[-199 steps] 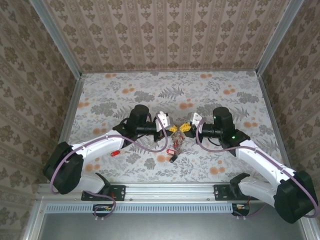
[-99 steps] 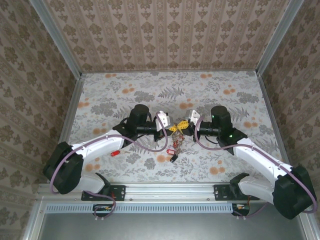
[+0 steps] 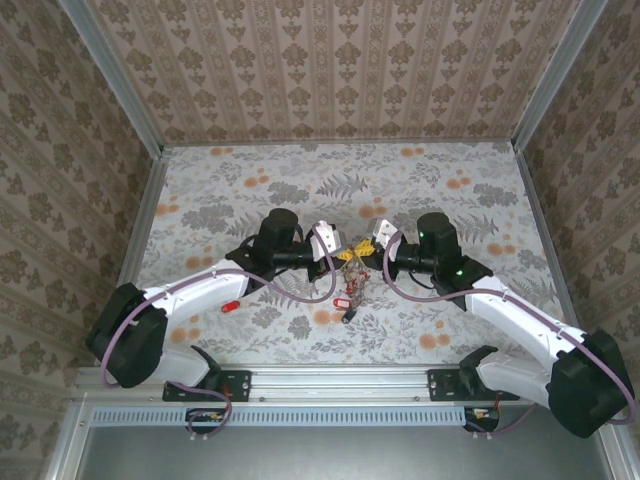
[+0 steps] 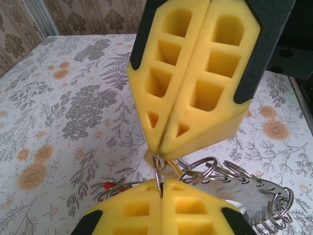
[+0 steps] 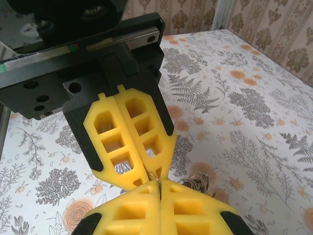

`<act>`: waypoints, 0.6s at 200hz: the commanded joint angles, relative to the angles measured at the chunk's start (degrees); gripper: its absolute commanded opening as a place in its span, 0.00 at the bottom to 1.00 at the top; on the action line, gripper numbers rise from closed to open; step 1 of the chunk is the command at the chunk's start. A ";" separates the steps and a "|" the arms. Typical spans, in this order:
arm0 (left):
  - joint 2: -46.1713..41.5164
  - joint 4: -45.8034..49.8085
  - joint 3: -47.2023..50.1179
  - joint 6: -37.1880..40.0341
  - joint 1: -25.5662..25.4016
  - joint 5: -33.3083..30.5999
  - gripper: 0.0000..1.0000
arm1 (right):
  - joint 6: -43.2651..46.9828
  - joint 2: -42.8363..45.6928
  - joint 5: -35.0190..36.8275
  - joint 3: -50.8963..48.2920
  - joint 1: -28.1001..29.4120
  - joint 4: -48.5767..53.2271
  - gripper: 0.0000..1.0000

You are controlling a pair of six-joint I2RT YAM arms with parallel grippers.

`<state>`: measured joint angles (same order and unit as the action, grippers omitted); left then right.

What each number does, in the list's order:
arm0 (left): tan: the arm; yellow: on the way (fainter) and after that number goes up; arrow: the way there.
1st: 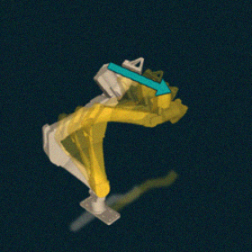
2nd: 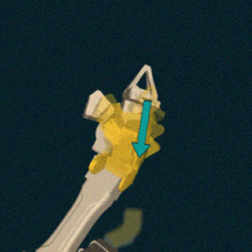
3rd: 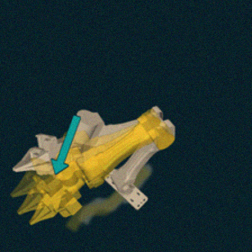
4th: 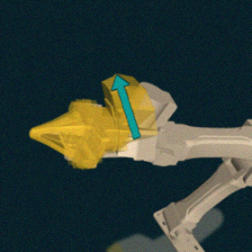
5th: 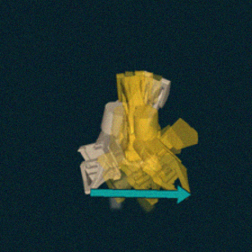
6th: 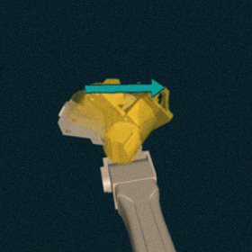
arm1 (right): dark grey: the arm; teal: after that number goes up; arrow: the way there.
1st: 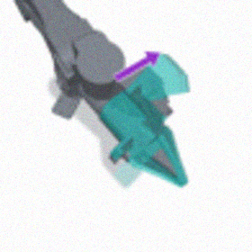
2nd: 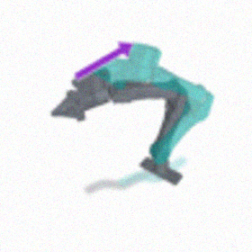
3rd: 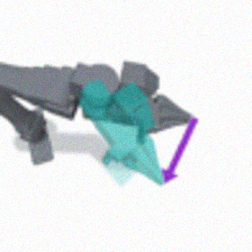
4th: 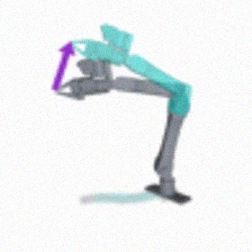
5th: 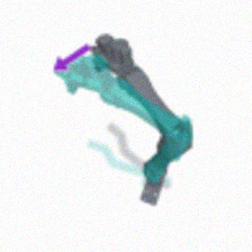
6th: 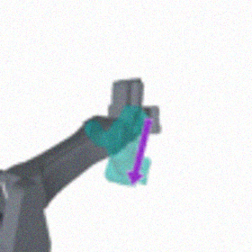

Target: Put the keys on the keyring

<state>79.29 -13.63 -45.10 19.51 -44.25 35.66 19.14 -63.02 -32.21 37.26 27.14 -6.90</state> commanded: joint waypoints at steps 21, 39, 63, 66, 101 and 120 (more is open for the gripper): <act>-0.51 -3.78 -1.97 0.14 -0.75 4.02 0.00 | -2.72 -0.39 8.54 1.68 -0.24 1.70 0.00; -0.23 -4.09 -1.92 0.31 -0.75 4.25 0.00 | -3.71 -0.65 8.17 2.09 -0.23 2.47 0.00; 0.14 -4.65 -1.71 0.19 -0.75 4.18 0.00 | -5.74 -1.29 8.54 2.64 -0.24 3.70 0.00; 0.16 -4.72 -1.66 0.18 -0.73 4.22 0.00 | -5.93 -1.38 8.60 2.72 -0.24 3.90 0.00; 0.11 -6.06 -1.10 -0.35 -0.68 3.71 0.00 | -6.61 -1.93 9.26 2.92 -0.57 5.99 0.09; -0.06 -5.90 -1.11 -0.27 -0.73 3.77 0.00 | -6.80 -1.59 9.71 2.66 -0.89 6.19 0.11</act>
<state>79.90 -14.98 -45.10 19.49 -44.16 34.74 13.54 -64.14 -27.53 38.70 27.27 -2.61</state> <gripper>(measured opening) 0.042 0.101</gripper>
